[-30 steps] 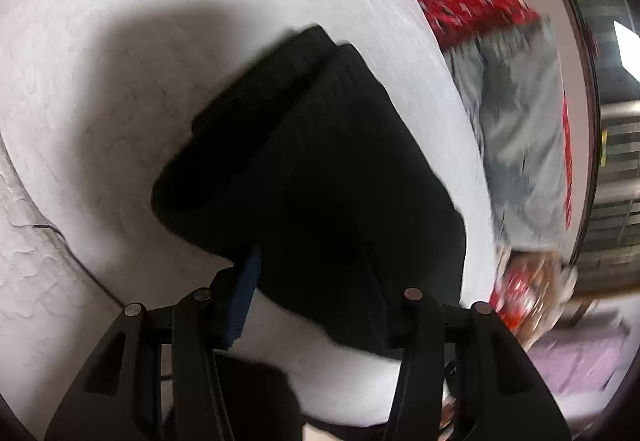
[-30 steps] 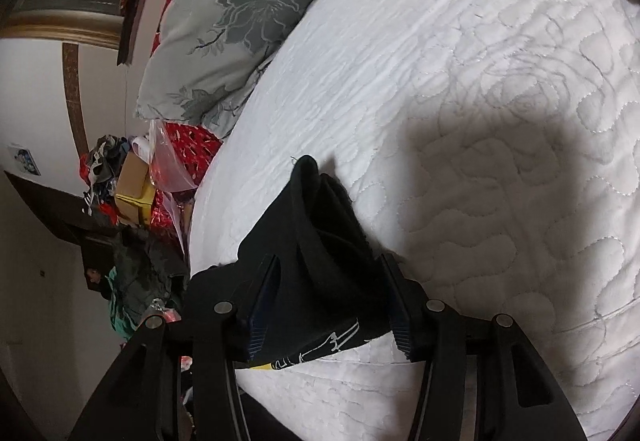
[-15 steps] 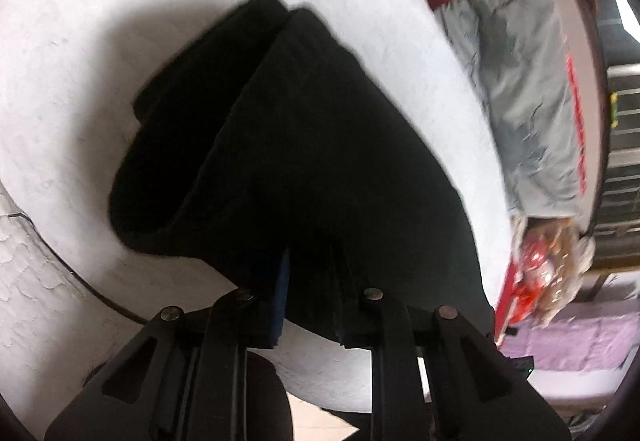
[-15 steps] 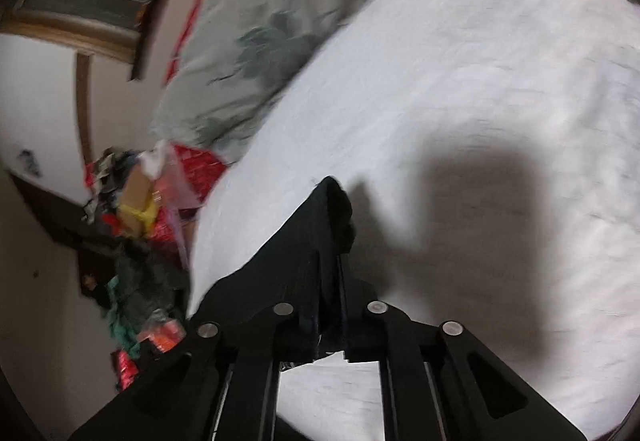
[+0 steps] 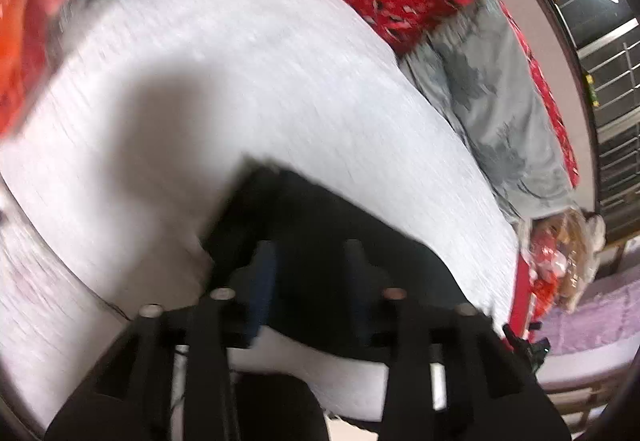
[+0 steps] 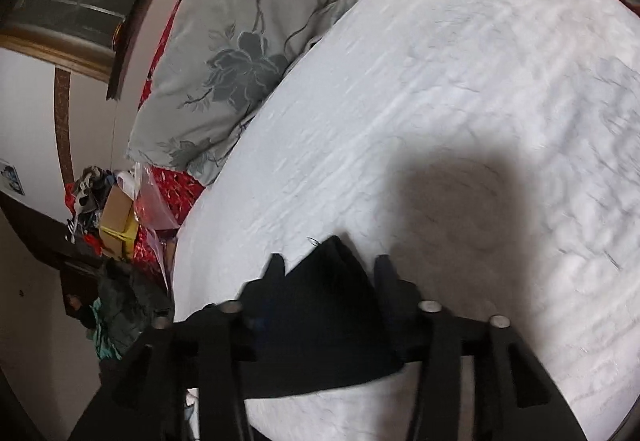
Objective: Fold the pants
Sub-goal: 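Grasp the folded pants edge again with both grippers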
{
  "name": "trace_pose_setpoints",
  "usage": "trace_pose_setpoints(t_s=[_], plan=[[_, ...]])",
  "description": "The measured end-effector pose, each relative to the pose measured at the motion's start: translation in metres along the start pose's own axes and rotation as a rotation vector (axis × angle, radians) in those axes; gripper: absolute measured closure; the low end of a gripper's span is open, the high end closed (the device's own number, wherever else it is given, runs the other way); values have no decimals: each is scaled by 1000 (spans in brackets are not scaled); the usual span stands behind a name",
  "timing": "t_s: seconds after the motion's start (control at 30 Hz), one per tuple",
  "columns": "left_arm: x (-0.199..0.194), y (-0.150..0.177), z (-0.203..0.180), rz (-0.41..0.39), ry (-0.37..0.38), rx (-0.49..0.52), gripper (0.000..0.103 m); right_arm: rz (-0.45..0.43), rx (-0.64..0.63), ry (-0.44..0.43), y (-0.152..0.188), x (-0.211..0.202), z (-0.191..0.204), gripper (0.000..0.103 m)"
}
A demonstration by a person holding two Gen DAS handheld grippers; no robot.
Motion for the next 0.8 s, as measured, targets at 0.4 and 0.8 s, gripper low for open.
trace_pose_setpoints(t_s=[0.4,0.8], plan=[[38,-30,1,124,-21,71,62,53,-4,96,8,35,3,52],[50,-10,-19,106,-86,247,81,57,-43,143,10,38,10,50]])
Point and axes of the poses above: each gripper's, at about its wrist camera, not at the fingertips, and x roughly the way its jaws point, z to its left, y to its underside, the point moved 2 cm from there along x, roughly the way its jaws point, and after that the axes turned 10 degrees about -y, right-handed, at the moved point
